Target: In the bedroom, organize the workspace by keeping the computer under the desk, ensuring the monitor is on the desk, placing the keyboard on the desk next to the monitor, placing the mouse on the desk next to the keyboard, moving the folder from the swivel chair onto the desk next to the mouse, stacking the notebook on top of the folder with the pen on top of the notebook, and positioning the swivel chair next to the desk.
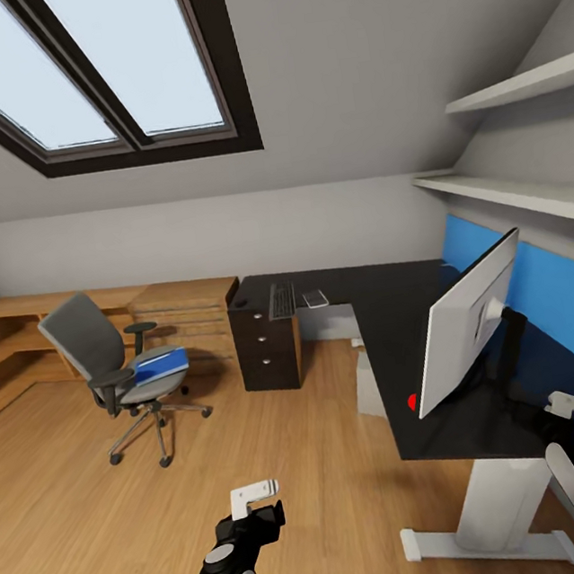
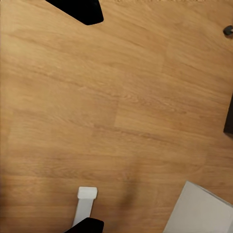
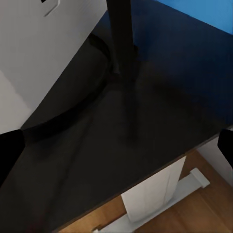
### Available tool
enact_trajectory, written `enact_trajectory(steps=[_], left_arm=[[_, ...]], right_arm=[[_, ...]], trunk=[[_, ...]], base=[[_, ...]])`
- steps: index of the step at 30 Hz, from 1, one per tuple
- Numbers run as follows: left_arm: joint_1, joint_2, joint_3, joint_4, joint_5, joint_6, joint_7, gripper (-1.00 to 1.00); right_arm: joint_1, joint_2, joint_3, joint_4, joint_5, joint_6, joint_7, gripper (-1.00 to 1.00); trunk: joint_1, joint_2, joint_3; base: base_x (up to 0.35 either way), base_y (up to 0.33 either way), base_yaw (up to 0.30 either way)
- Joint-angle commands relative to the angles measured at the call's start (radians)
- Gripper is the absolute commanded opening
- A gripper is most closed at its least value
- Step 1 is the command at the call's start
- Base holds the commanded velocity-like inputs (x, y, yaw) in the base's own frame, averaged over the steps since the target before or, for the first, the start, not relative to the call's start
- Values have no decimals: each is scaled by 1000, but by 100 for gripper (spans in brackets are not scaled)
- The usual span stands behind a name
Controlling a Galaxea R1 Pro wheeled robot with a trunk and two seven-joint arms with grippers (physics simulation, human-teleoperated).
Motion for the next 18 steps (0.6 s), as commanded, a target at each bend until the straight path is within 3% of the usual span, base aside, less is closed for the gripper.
enact_trajectory(steps=[1, 13, 18], left_arm=[[-1, 0, -1, -1, 9, 2, 9, 100], [-1, 2, 1, -1, 9, 2, 10, 100], [-1, 3, 4, -1, 9, 3, 9, 100]], right_arm=[[-1, 0, 1, -2, -9, 4, -7, 100], [-1, 1, 3, -1, -9, 4, -10, 100], [-1, 0, 9, 16, 5, -5, -12, 100]], trunk=[[-4, 6, 0], [-50, 90, 18], [-50, 90, 11]], base=[[0, 0, -1], [0, 0, 0], [0, 0, 0]])
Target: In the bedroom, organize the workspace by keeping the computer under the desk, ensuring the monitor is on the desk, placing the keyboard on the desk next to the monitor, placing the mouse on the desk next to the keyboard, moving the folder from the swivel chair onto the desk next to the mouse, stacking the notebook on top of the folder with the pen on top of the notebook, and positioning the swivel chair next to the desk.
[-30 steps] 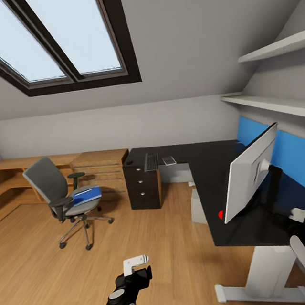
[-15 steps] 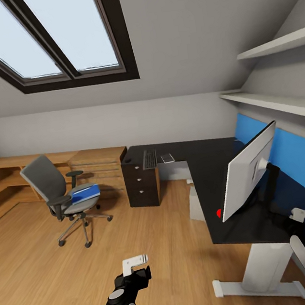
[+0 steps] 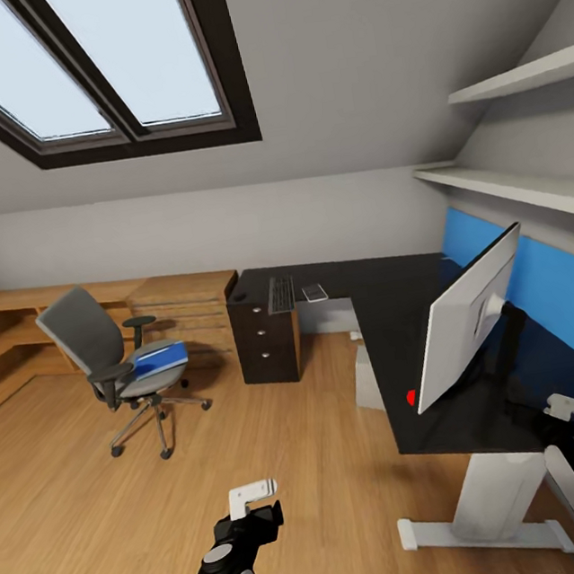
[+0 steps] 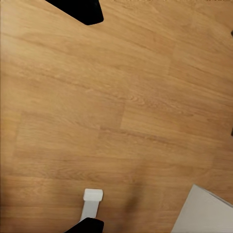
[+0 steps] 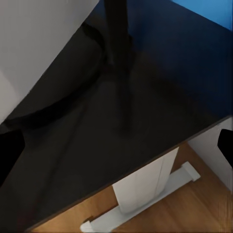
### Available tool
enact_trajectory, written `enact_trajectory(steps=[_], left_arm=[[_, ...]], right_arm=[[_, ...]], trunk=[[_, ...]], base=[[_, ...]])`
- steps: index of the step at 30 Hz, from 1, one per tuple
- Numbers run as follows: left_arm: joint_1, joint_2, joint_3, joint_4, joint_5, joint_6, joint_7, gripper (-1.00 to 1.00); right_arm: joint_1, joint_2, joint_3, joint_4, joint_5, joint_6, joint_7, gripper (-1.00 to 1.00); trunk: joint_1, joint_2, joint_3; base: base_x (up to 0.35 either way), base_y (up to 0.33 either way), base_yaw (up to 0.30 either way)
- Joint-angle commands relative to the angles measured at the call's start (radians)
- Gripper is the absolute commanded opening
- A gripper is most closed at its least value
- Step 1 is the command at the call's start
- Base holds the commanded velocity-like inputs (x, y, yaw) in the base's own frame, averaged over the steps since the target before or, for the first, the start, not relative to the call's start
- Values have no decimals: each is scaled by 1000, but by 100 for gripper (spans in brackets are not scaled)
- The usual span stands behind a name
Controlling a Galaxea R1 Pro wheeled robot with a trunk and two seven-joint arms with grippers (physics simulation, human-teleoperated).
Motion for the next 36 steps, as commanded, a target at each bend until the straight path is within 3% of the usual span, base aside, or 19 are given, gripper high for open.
enact_trajectory(steps=[1, 6, 13, 20, 27, 32, 36], left_arm=[[-1, 0, -1, -1, 9, 2, 10, 100], [-1, 0, -3, 1, 9, 2, 12, 100], [-1, -2, -7, 6, 10, 2, 12, 100], [-1, -4, -14, 48, 9, 2, 12, 100], [-1, -4, -14, 54, 8, 2, 11, 100], [-1, -4, -15, 55, 8, 2, 10, 100], [-1, -4, -15, 55, 8, 2, 9, 100]], right_arm=[[-1, 0, 1, 5, -5, 0, -6, 100], [-1, -1, 3, 42, 27, -31, -5, 100], [-1, -1, 6, 49, 40, -42, -1, 100], [-1, 0, 46, 53, 83, -44, 1, 100], [-1, 1, 59, 61, 118, -63, 1, 100], [-1, 1, 71, 114, 127, -162, 2, 100], [-2, -3, 109, 212, 138, -277, 3, 100]], trunk=[[0, -2, -4], [0, -2, -12], [0, -2, -21], [0, -2, -22], [0, -2, -22], [0, -2, -22], [0, -2, -22]], base=[[0, 0, 0], [8, -7, 0], [164, -163, 0], [226, -236, 0], [206, -212, 0], [57, -57, 0], [15, -15, 0]])
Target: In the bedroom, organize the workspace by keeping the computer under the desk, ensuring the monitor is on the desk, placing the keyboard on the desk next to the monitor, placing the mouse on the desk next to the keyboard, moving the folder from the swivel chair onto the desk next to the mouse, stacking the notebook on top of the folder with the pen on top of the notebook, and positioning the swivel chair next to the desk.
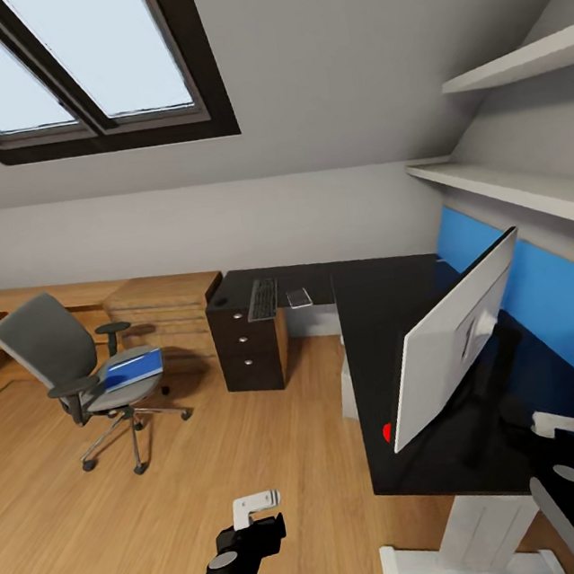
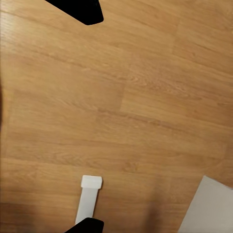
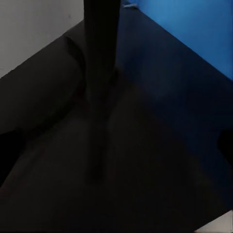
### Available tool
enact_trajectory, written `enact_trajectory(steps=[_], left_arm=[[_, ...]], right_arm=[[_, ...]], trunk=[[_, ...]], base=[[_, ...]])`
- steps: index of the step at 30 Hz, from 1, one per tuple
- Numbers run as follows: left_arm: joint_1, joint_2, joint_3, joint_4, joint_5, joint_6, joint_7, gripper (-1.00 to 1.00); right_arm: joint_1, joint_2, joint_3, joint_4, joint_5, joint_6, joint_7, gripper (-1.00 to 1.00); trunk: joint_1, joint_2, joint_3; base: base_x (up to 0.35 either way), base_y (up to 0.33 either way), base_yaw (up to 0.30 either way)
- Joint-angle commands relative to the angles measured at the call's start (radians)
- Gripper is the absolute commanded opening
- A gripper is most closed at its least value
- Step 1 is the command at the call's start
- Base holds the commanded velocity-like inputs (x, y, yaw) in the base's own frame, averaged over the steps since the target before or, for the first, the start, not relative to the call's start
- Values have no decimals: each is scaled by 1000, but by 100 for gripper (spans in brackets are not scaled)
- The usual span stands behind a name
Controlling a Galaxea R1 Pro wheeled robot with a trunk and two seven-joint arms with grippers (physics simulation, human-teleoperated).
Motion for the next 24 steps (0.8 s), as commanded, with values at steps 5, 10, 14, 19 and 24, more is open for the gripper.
enact_trajectory(steps=[5, 10, 14, 19, 24], left_arm=[[-1, -1, -2, -5, 9, 1, 10, 100], [-1, -1, -2, -7, 9, 1, 9, 100], [-1, 0, -2, -9, 9, 1, 10, 100], [-1, 0, 0, -22, 10, 1, 9, 100], [-1, -1, -9, -33, 11, 2, 4, 100]], right_arm=[[-62, -8, 28, 242, 56, -166, 6, 100], [-210, -11, 34, 487, 114, -249, 45, 100], [-379, -15, 35, 691, 144, -282, 99, 100], [-404, -17, 36, 722, 148, -286, 106, 100], [-412, -43, 37, 732, 148, -289, 108, 100]], trunk=[[0, -2, -2], [0, -2, -2], [0, -2, -2], [0, -2, -2], [0, -2, -2]], base=[[5, -5, 0], [0, 0, 0], [0, 0, 0], [0, 0, 0], [110, -54, 0]])
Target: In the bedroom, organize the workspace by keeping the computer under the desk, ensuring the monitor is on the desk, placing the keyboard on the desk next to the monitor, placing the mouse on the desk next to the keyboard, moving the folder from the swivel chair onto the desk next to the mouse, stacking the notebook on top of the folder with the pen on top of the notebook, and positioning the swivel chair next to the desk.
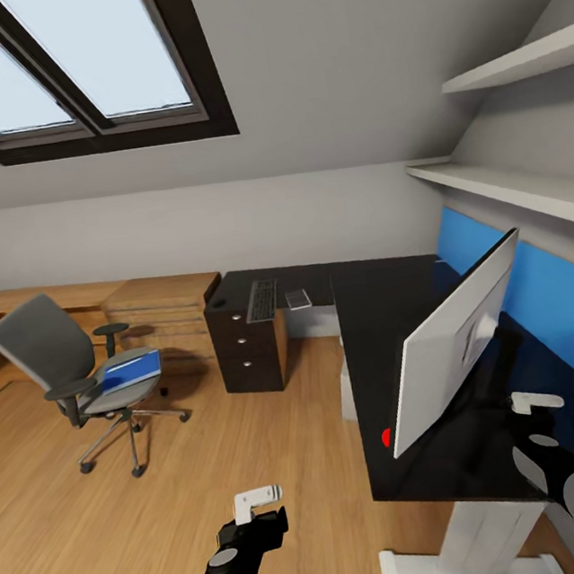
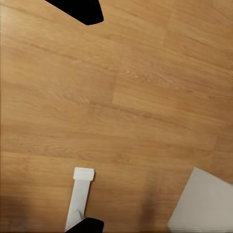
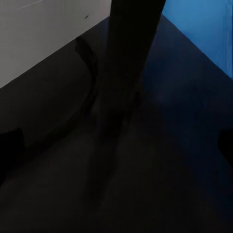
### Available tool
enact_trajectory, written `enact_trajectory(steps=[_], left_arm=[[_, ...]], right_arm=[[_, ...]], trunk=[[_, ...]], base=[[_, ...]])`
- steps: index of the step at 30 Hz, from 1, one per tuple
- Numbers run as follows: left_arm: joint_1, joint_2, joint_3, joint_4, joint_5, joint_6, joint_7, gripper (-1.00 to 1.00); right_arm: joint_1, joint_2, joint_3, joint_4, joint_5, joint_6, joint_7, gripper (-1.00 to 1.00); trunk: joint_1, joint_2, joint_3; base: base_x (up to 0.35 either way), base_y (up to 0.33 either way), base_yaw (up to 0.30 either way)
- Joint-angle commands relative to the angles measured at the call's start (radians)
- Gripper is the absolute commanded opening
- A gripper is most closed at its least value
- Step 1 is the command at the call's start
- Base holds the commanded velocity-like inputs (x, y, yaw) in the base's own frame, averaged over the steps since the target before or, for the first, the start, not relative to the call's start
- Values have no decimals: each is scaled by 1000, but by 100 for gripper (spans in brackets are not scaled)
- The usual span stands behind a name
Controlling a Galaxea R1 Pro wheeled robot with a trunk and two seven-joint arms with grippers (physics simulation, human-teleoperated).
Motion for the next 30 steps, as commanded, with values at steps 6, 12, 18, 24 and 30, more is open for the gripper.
enact_trajectory(steps=[6, 12, 18, 24, 30], left_arm=[[-1, 1, -38, -4, 9, 2, 10, 100], [-1, 1, -48, -4, 10, 2, 11, 100], [-1, 1, -50, -5, 10, 3, 10, 100], [-1, 0, -52, -4, 11, 4, 10, 100], [-1, 1, -53, -3, 11, 4, 10, 100]], right_arm=[[-2, -21, 0, 3, -6, -5, 3, 100], [-2, -26, 0, 3, -6, -5, 3, 100], [-2, -27, 0, 2, -6, -6, 3, 100], [-2, -27, 0, 2, -6, -7, 3, 100], [-2, -27, 1, 2, -6, -7, 3, 100]], trunk=[[1, -2, -2], [1, -2, -2], [1, -2, -2], [1, -2, -2], [1, -2, -2]], base=[[199, -130, 0], [76, -49, 0], [128, -91, 0], [22, -16, 0], [4, -3, 0]])
